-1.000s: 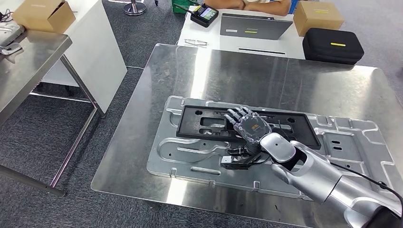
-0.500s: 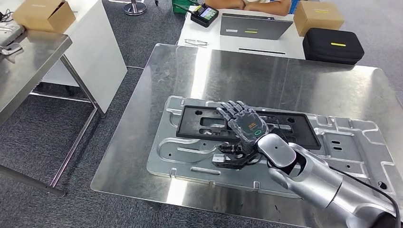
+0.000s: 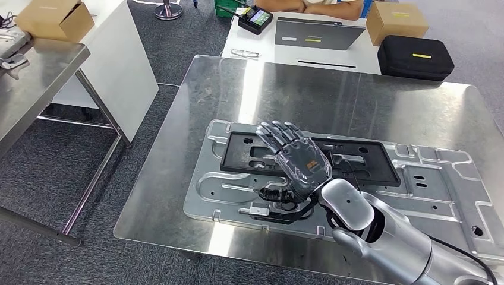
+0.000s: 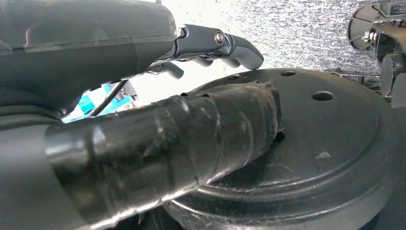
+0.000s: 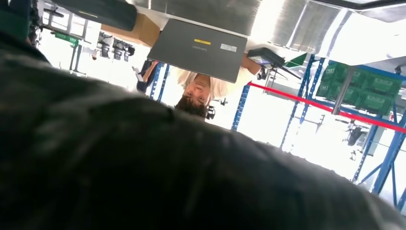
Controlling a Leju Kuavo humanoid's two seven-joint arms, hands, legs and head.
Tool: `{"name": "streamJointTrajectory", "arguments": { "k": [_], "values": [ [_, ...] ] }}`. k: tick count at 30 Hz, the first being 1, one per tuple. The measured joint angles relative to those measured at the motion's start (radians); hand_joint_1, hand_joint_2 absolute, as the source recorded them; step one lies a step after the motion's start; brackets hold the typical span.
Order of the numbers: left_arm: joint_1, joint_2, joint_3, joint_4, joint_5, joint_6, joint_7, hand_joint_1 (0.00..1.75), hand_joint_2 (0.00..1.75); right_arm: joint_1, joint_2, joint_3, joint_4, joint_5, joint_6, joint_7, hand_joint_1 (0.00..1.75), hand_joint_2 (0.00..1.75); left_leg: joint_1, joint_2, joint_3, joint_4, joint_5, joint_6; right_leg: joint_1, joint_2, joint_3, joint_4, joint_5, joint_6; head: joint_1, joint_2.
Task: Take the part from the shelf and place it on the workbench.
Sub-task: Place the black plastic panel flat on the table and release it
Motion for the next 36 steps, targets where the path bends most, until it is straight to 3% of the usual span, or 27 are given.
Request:
{"name": "streamJointTrajectory", "arguments": {
  "k": [2,7,9,12,13,14,15,18,19,22,24,26,27,28,29,30,31,33,34,36],
  "values": [
    [0.0,0.0,-0.002,0.0,0.002,0.0,0.0,0.0,0.0,0.012,0.0,-0.006,-0.012,0.0,-0.01,-0.001,0.0,0.0,-0.001,0.0,0.0,0.001,-0.001,0.001,0.0,0.0,0.0,-0.001,0.0,0.001,0.0,0.0],
    [0.0,-0.002,-0.008,0.0,0.009,-0.001,0.012,0.0,0.0,0.039,0.001,-0.019,-0.042,0.007,-0.031,-0.002,0.0,0.0,0.0,0.003,0.005,-0.004,-0.001,0.016,-0.004,0.002,0.006,-0.001,-0.005,0.018,0.0,0.0],
    [0.0,-0.003,-0.011,0.0,0.009,-0.002,0.02,0.0,0.0,0.043,0.001,-0.021,-0.046,0.009,-0.03,-0.002,0.0,0.0,0.006,0.008,0.011,-0.017,0.008,0.023,-0.004,0.002,-0.012,0.052,-0.048,0.022,0.0,0.0],
    [-0.001,-0.003,-0.018,0.0,0.006,0.0,0.034,0.0,0.0,0.053,0.0,-0.022,-0.047,0.011,-0.03,-0.002,0.0,0.0,0.008,0.011,0.007,-0.02,0.012,0.026,-0.012,0.002,-0.088,0.231,-0.147,0.028,0.0,0.0],
    [-0.001,-0.003,-0.021,0.0,0.003,0.003,0.036,0.0,0.0,0.057,0.0,-0.022,-0.047,0.011,-0.03,-0.002,0.0,0.0,0.008,0.011,0.004,-0.019,0.013,0.024,-0.015,0.002,-0.102,0.264,-0.153,0.031,0.0,0.0],
    [-0.001,-0.003,-0.024,0.0,0.001,0.007,0.038,0.0,0.0,0.06,0.0,-0.022,-0.047,0.011,-0.03,-0.002,0.0,0.0,0.01,0.012,0.001,-0.017,0.015,0.022,-0.018,0.002,-0.098,0.26,-0.138,0.034,0.0,0.0],
    [-0.001,-0.003,-0.028,0.0,-0.001,0.011,0.04,0.0,0.0,0.062,-0.001,-0.023,-0.047,0.011,-0.03,-0.002,0.0,0.0,0.012,0.012,-0.003,-0.013,0.017,0.019,-0.022,0.001,-0.076,0.219,-0.107,0.036,0.0,0.0],
    [-0.002,-0.003,-0.034,0.001,-0.004,0.021,0.041,0.0,0.0,0.064,-0.001,-0.024,-0.047,0.011,-0.03,0.001,0.0,0.0,0.014,0.01,-0.015,-0.001,0.024,0.003,-0.024,0.004,0.012,0.046,-0.026,0.035,0.0,0.0],
    [-0.002,-0.003,-0.035,0.002,-0.005,0.024,0.041,0.0,0.0,0.065,-0.001,-0.025,-0.047,0.011,-0.03,0.004,0.0,0.0,0.014,0.008,-0.018,0.002,0.028,-0.004,-0.022,0.006,0.02,0.024,-0.019,0.03,0.0,0.0],
    [0.001,-0.002,-0.041,0.005,-0.007,0.03,0.042,0.0,0.0,0.068,0.002,-0.025,-0.047,0.015,-0.03,0.011,0.0,0.0,0.014,0.006,-0.026,0.0,0.041,-0.029,-0.018,0.007,0.001,0.02,-0.003,0.005,0.0,0.0],
    [0.002,0.0,-0.045,0.007,-0.006,0.032,0.043,0.0,0.0,0.069,0.007,-0.025,-0.047,0.018,-0.03,0.013,0.0,0.0,0.017,0.007,-0.046,0.039,-0.008,-0.042,-0.021,0.003,-0.019,0.016,0.017,-0.014,0.0,0.0],
    [0.001,0.002,-0.049,0.008,-0.005,0.036,0.044,0.0,0.0,0.07,0.02,-0.025,-0.046,0.032,-0.029,0.022,0.0,0.0,0.02,0.01,-0.078,0.153,-0.11,-0.051,-0.019,-0.001,-0.043,0.016,0.036,-0.026,-0.001,0.0],
    [0.001,0.004,-0.051,0.009,-0.004,0.038,0.045,0.0,0.0,0.07,0.033,-0.024,-0.043,0.046,-0.026,0.032,0.0,0.0,0.02,0.011,-0.091,0.217,-0.149,-0.054,-0.017,-0.002,-0.054,0.017,0.045,-0.028,-0.001,0.0],
    [0.001,0.006,-0.052,0.01,-0.003,0.04,0.045,0.0,0.0,0.07,0.053,-0.021,-0.038,0.064,-0.023,0.044,0.0,0.0,0.021,0.011,-0.094,0.264,-0.167,-0.057,-0.015,-0.002,-0.067,0.019,0.053,-0.028,-0.001,0.0],
    [0.001,0.008,-0.054,0.011,-0.003,0.042,0.045,0.0,0.0,0.07,0.078,-0.017,-0.032,0.081,-0.019,0.055,0.0,0.0,0.021,0.011,-0.082,0.281,-0.165,-0.058,-0.013,-0.002,-0.079,0.022,0.061,-0.028,-0.001,0.0],
    [0.0,0.01,-0.055,0.011,-0.004,0.042,0.045,0.0,0.0,0.07,0.103,-0.012,-0.026,0.094,-0.016,0.063,0.0,0.0,0.021,0.011,-0.053,0.26,-0.148,-0.057,-0.012,-0.001,-0.089,0.025,0.068,-0.027,-0.001,0.0],
    [-0.001,0.012,-0.057,0.012,-0.005,0.043,0.045,0.0,0.0,0.069,0.126,-0.008,-0.02,0.104,-0.015,0.07,0.0,0.0,0.021,0.011,-0.005,0.204,-0.127,-0.053,-0.011,-0.001,-0.098,0.028,0.074,-0.025,-0.001,0.0],
    [-0.002,0.015,-0.059,0.014,-0.008,0.043,0.045,0.0,0.0,0.065,0.16,-0.002,-0.011,0.113,-0.014,0.079,0.0,0.0,0.017,0.011,0.096,0.063,-0.112,-0.042,-0.008,-0.003,-0.11,0.032,0.083,-0.018,-0.001,0.0],
    [-0.002,0.016,-0.06,0.015,-0.009,0.044,0.045,0.0,0.0,0.063,0.172,0.001,-0.007,0.116,-0.014,0.083,0.0,0.0,0.014,0.01,0.126,0.015,-0.112,-0.036,-0.008,-0.004,-0.113,0.033,0.088,-0.012,-0.001,0.0],
    [0.0,0.016,-0.062,0.017,-0.009,0.046,0.042,0.0,0.0,0.059,0.189,0.006,0.002,0.121,-0.016,0.085,0.0,0.0,0.009,0.01,0.135,-0.01,-0.108,-0.028,-0.008,-0.006,-0.114,0.031,0.1,0.0,-0.001,0.0]
  ]
}}
